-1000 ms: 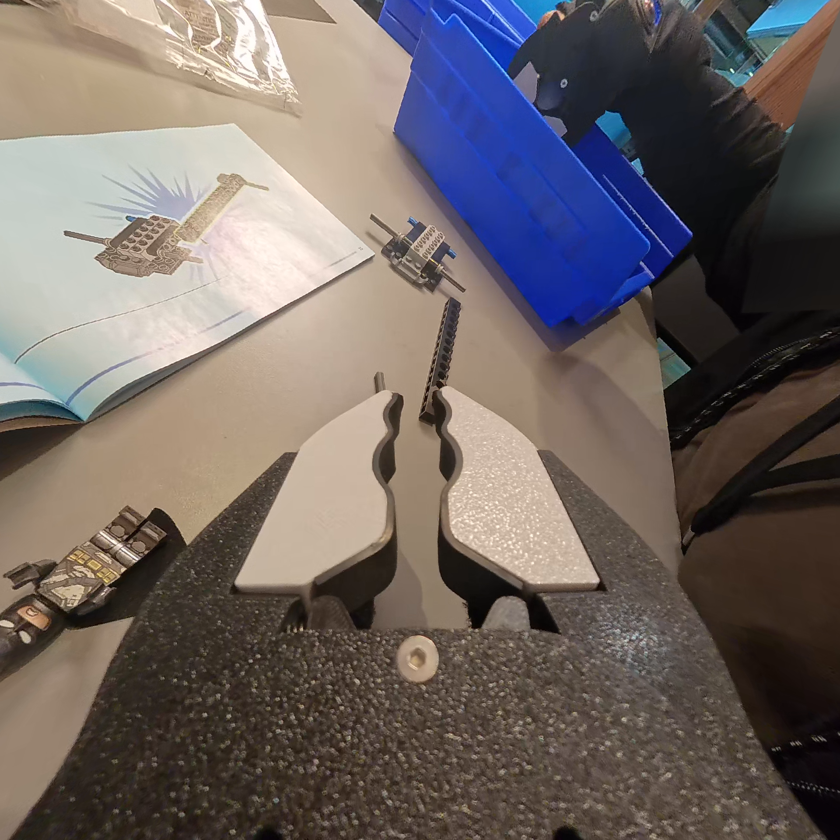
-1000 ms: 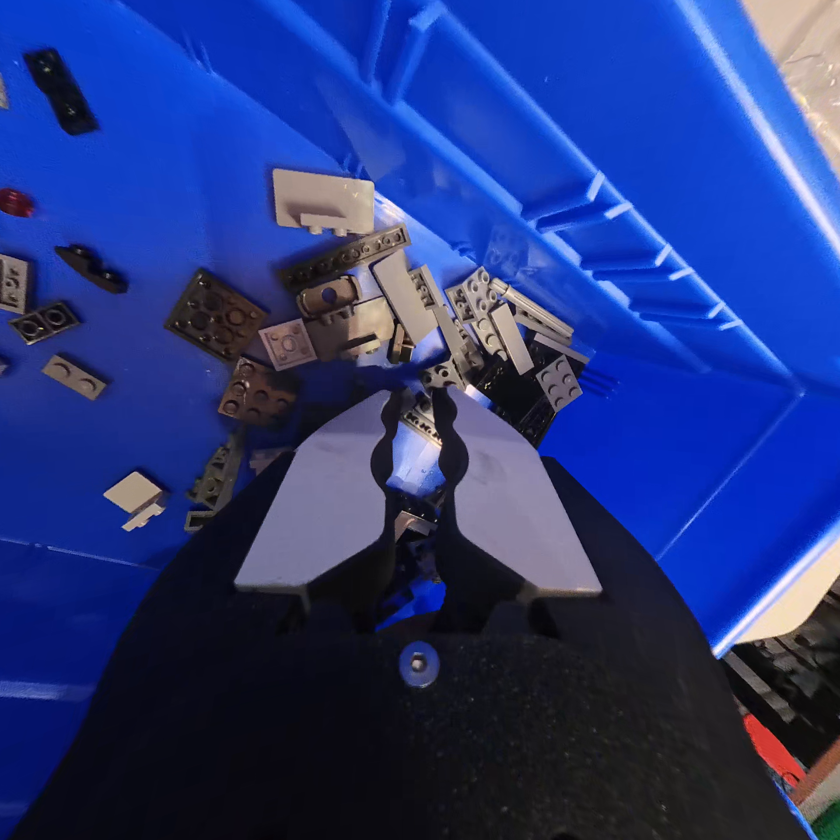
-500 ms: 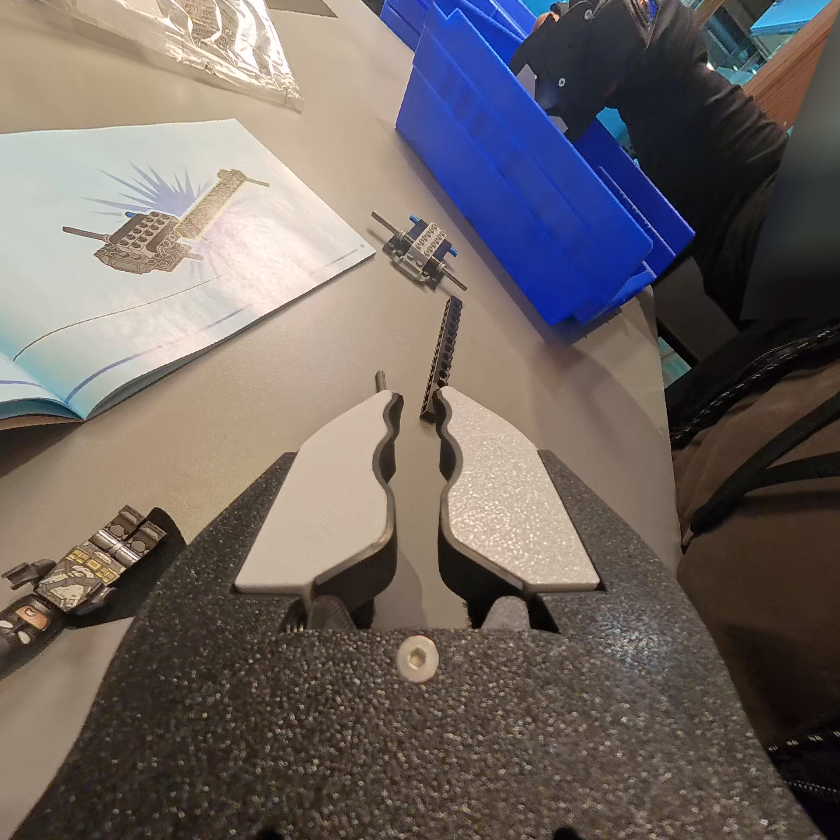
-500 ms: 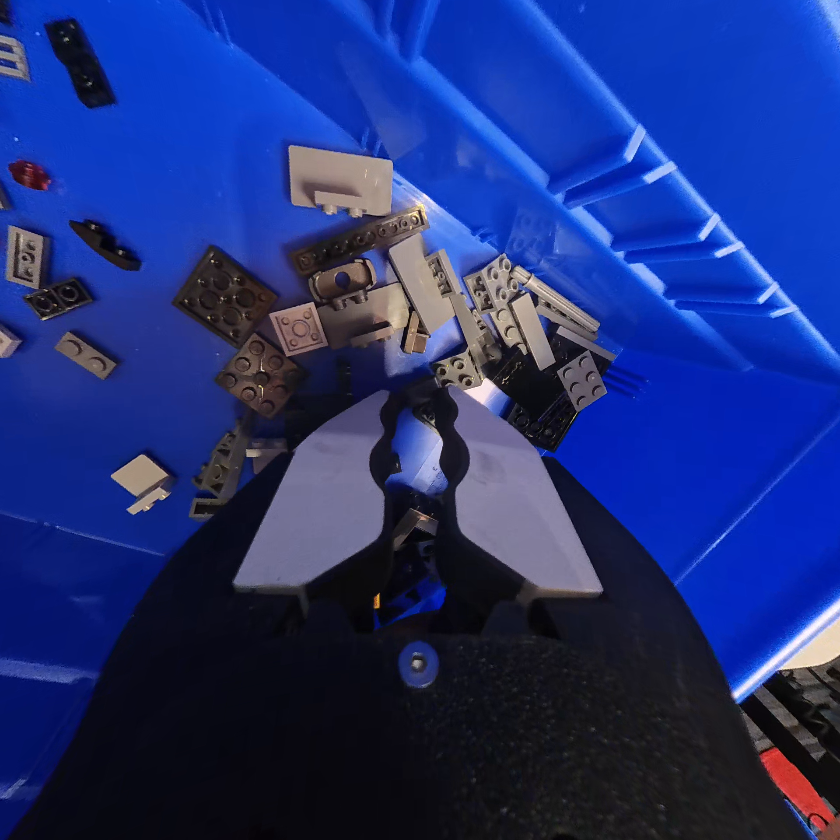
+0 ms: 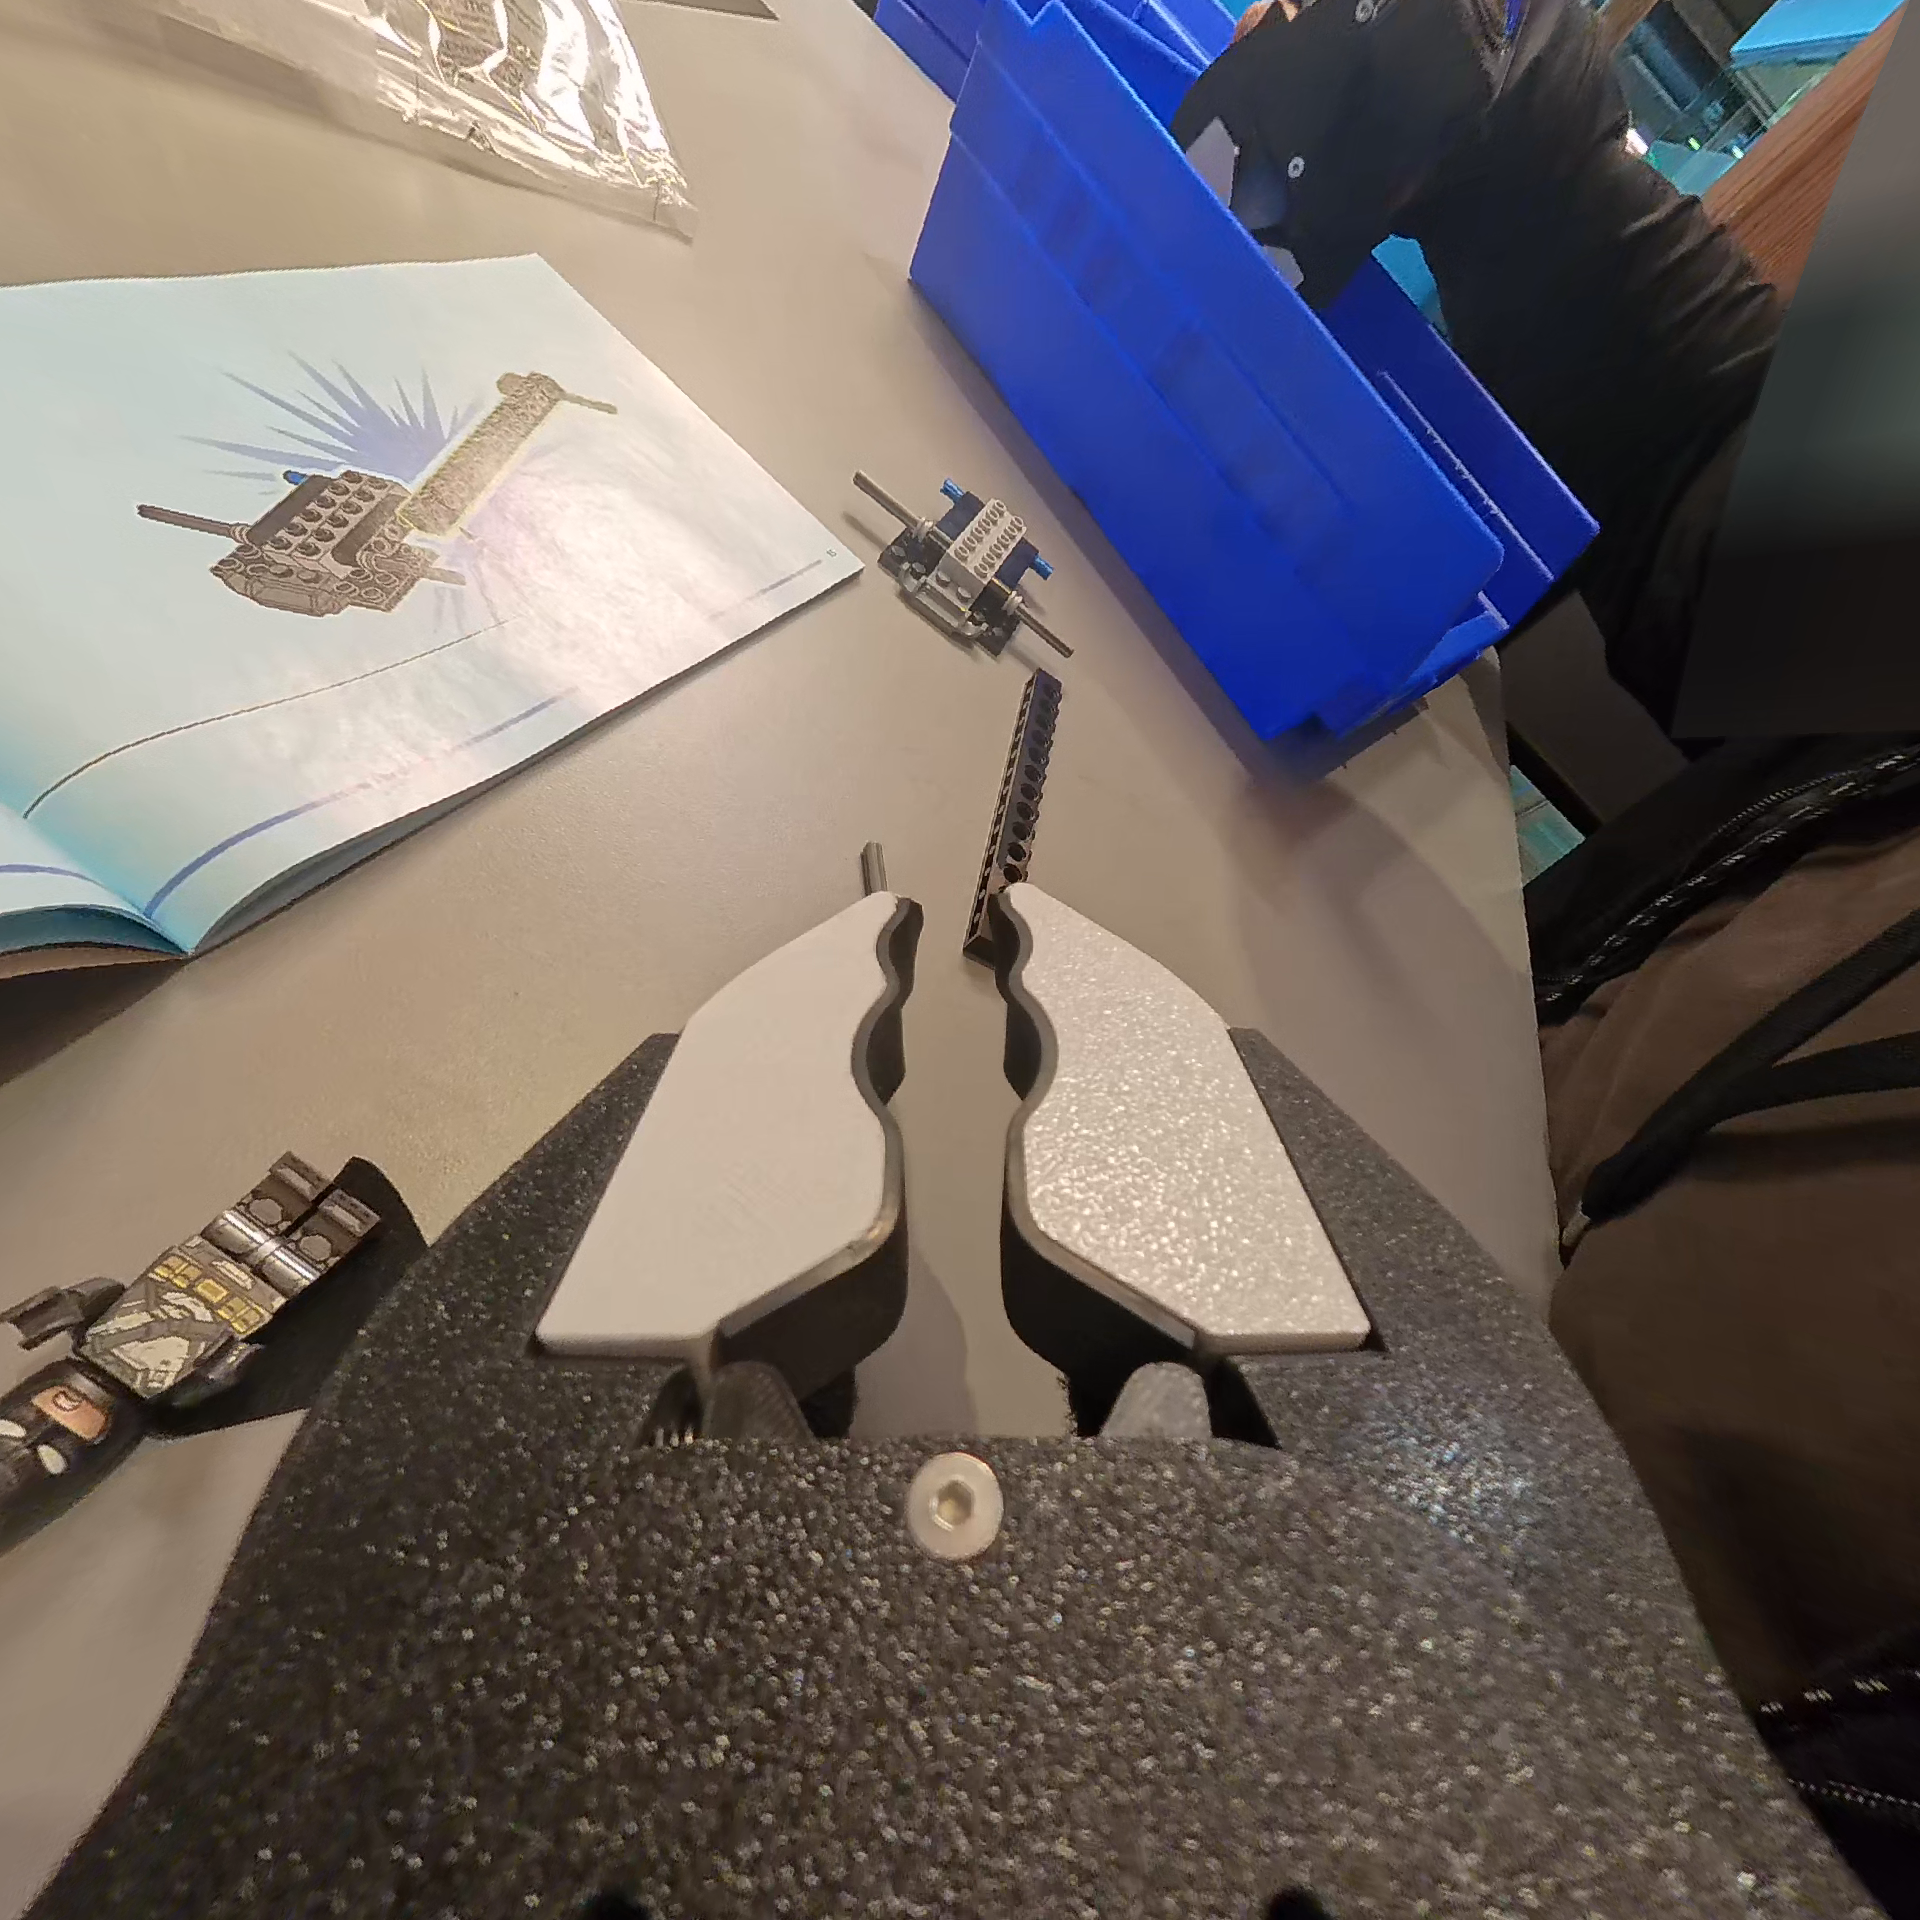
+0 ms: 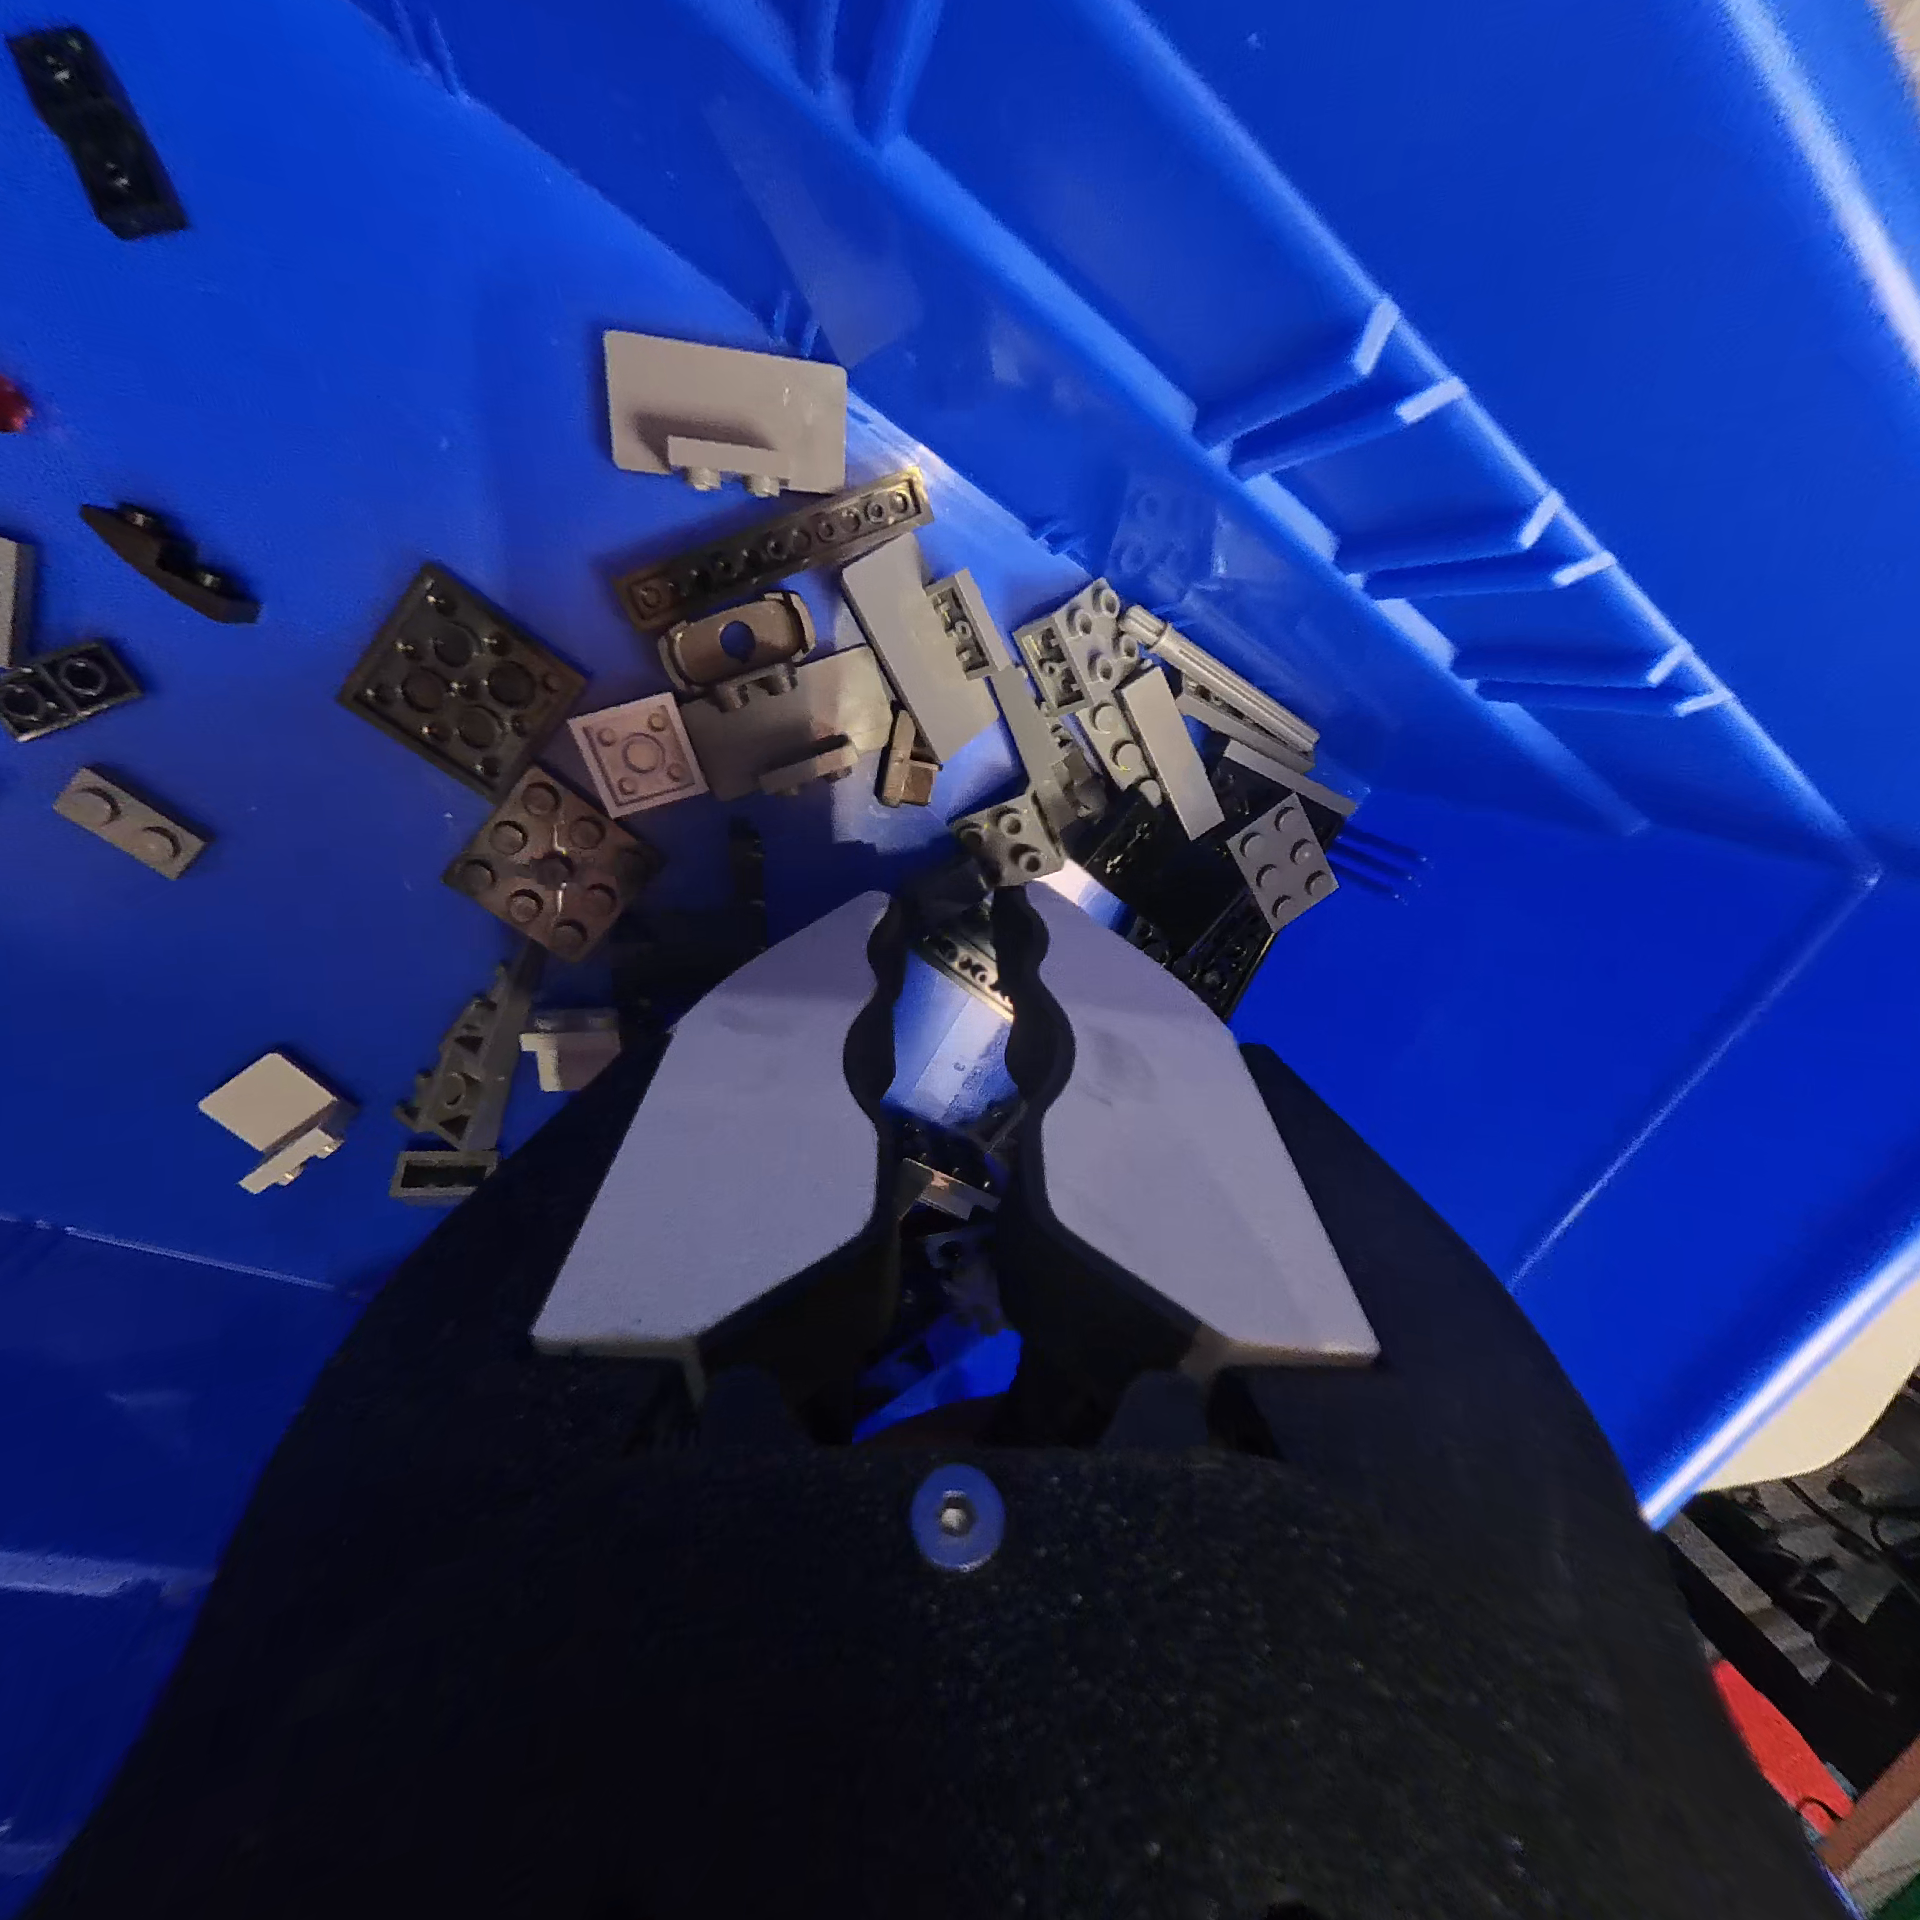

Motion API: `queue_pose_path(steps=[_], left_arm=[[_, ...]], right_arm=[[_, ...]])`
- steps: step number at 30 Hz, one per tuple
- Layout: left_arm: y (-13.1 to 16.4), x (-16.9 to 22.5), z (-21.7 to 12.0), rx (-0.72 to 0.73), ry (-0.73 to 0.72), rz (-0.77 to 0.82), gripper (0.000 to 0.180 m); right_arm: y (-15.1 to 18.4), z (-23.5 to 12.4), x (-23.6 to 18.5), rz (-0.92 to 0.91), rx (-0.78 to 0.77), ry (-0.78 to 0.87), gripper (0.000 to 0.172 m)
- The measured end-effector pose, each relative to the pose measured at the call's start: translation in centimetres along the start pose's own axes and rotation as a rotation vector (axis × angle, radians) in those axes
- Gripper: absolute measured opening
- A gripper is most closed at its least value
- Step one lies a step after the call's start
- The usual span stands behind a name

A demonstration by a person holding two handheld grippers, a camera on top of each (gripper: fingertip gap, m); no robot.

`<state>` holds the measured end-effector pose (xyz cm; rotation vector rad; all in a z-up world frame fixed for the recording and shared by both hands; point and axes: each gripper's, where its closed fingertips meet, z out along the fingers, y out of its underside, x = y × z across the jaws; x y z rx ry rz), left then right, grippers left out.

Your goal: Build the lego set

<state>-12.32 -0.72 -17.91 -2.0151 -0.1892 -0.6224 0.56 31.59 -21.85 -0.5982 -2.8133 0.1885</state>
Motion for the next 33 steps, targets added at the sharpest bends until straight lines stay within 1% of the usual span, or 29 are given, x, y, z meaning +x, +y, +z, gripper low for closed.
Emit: queue_pose_path(steps=[2,4,13,15,17,20,33], left_arm=[[0.0,0.0,0.0,-0.002,-0.001,-0.001,0.014],[0.1,0.0,0.1,-0.005,-0.002,-0.003,0.014],[0.1,-0.1,0.1,-0.012,-0.005,-0.005,0.014],[0.1,-0.1,0.1,-0.013,-0.005,-0.006,0.014],[0.1,-0.1,0.1,-0.014,-0.004,-0.007,0.014],[0.2,-0.1,0.2,-0.017,-0.003,-0.008,0.014],[0.2,-0.2,0.3,-0.024,-0.001,-0.011,0.014]], right_arm=[[-0.1,0.0,0.1,0.009,0.009,-0.003,0.017],[-0.1,0.3,0.0,0.016,0.005,-0.019,0.021],[-0.1,0.4,-0.1,0.026,0.012,-0.017,0.021],[0.0,0.3,-0.1,0.027,0.009,-0.009,0.019],[0.0,0.0,0.1,0.034,0.01,0.004,0.014],[0.3,-0.5,0.3,0.044,0.016,0.019,0.013],[0.3,-0.2,-0.1,0.072,0.011,-0.009,0.02]])
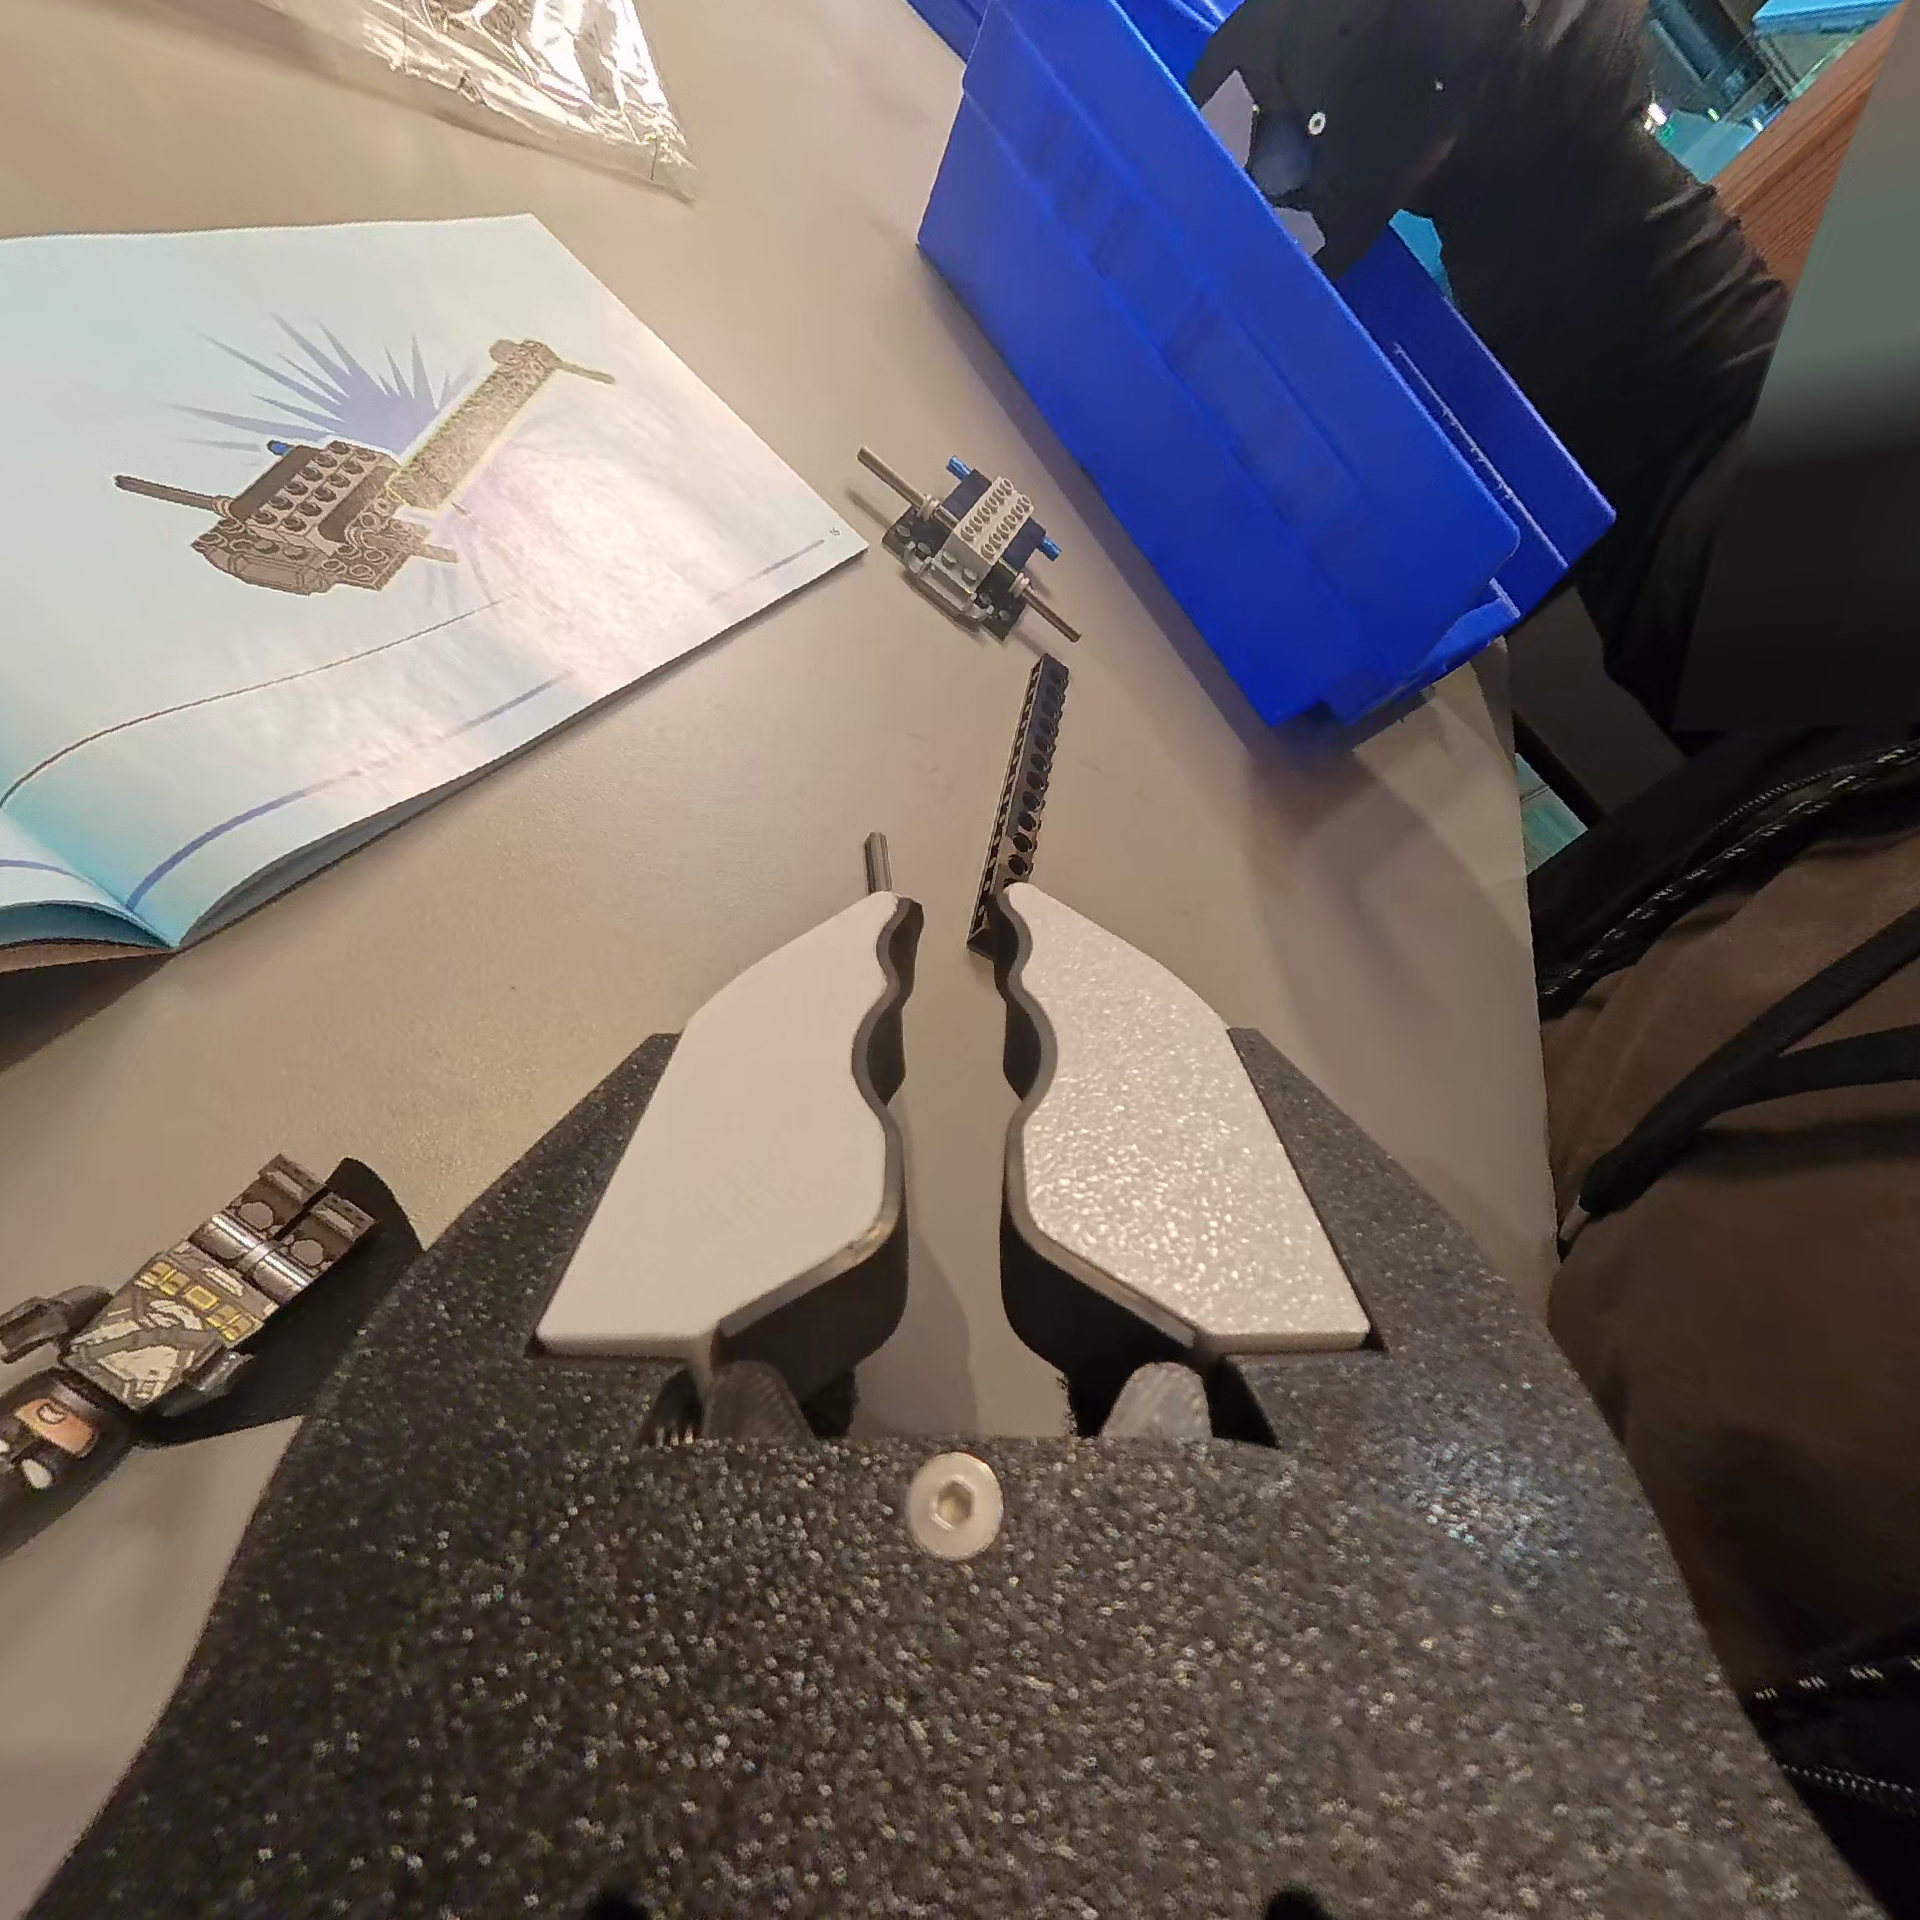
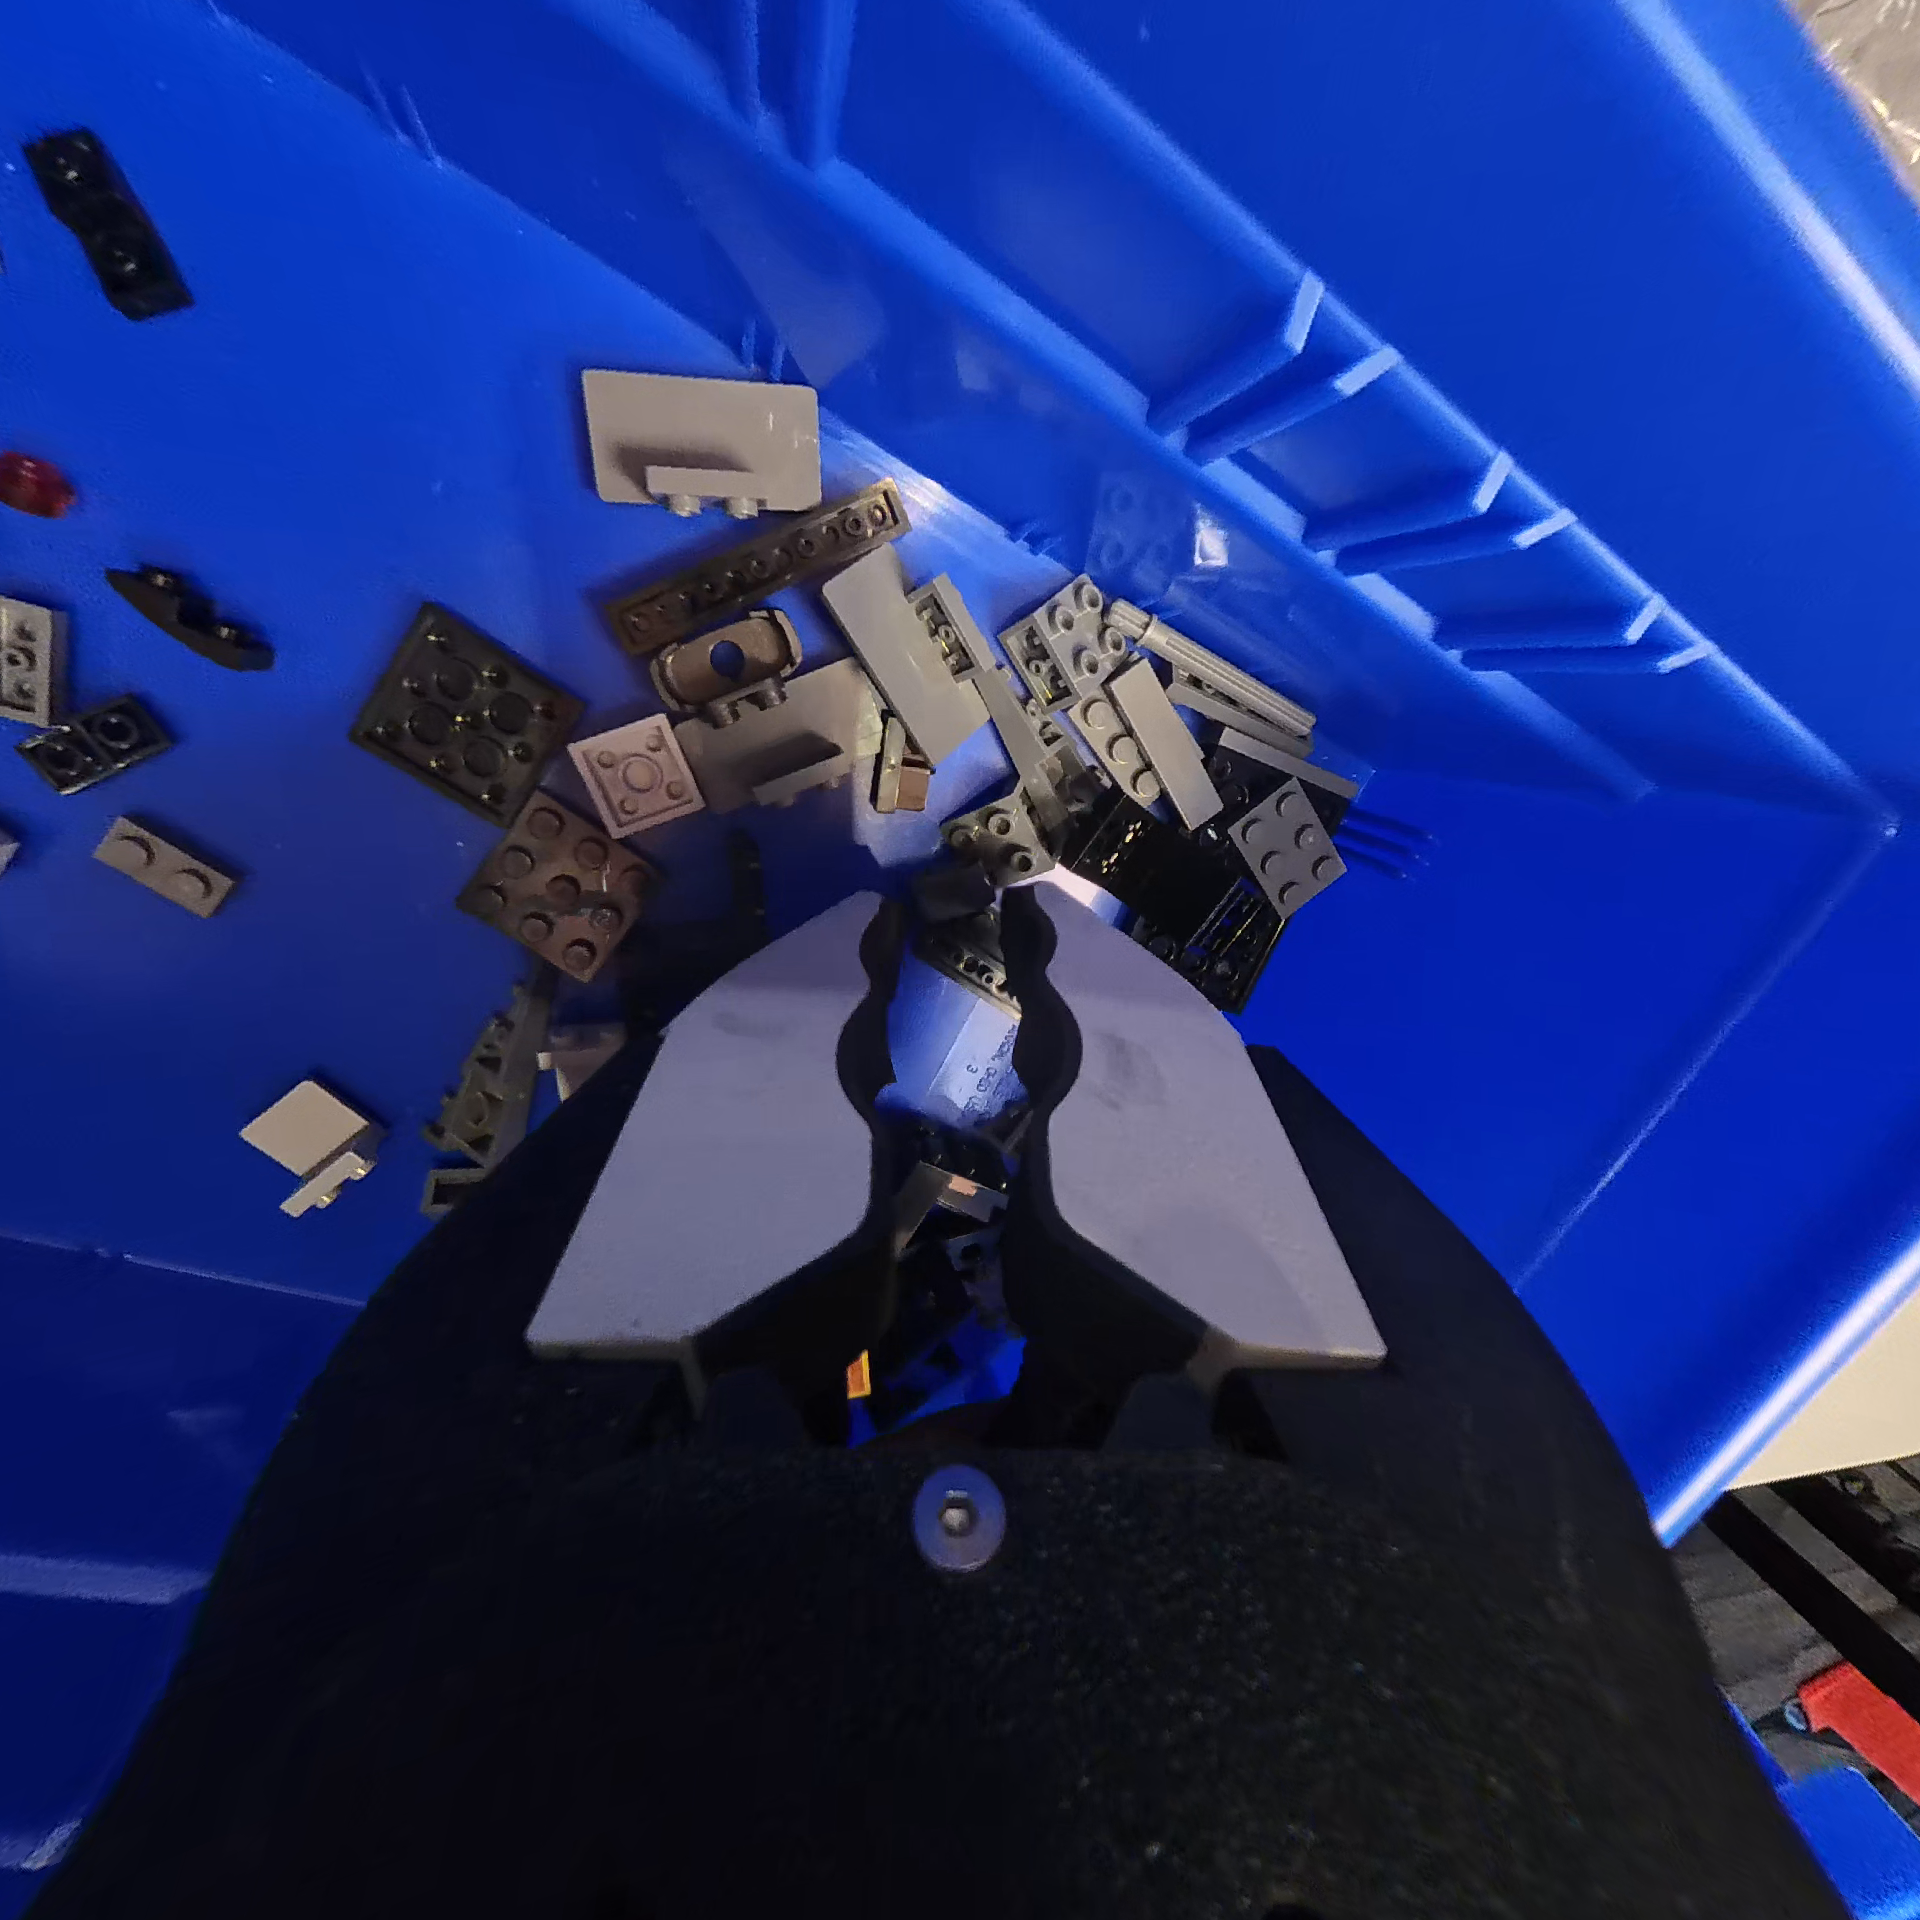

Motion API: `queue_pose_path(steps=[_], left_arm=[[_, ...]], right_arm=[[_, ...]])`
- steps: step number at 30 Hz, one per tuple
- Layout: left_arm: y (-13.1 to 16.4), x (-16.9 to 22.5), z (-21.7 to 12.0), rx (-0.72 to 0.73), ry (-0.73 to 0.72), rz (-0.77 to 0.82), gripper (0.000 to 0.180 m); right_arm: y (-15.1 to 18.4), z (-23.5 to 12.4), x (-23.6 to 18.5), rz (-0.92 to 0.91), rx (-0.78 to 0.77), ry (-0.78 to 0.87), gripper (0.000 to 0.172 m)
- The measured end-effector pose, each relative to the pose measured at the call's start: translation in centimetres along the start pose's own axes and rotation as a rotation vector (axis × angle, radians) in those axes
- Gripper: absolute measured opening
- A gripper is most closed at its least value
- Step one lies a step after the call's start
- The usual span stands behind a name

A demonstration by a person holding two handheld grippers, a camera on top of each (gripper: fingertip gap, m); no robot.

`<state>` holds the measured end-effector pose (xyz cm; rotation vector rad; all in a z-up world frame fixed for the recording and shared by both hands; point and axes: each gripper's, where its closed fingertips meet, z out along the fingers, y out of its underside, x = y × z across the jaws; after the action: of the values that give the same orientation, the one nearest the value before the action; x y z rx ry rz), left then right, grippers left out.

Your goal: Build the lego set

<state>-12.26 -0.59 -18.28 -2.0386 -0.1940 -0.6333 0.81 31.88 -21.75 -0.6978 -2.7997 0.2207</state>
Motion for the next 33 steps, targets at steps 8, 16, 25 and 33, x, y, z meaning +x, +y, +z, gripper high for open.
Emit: queue_pose_path(steps=[8,16,25,33], left_arm=[[0.0,0.0,0.0,-0.001,0.0,-0.001,0.014],[0.0,0.0,0.0,0.001,0.003,-0.002,0.014],[-0.1,0.0,0.0,0.004,0.004,0.001,0.014],[-0.1,0.3,-0.1,0.011,0.008,0.018,0.014]], right_arm=[[0.0,0.5,-0.2,0.016,-0.005,-0.027,0.021],[0.6,0.4,-0.2,0.007,-0.025,-0.014,0.018],[0.4,-0.5,-0.3,0.032,0.019,-0.003,0.017],[-2.3,-4.6,-1.1,0.053,0.102,0.018,0.017]])
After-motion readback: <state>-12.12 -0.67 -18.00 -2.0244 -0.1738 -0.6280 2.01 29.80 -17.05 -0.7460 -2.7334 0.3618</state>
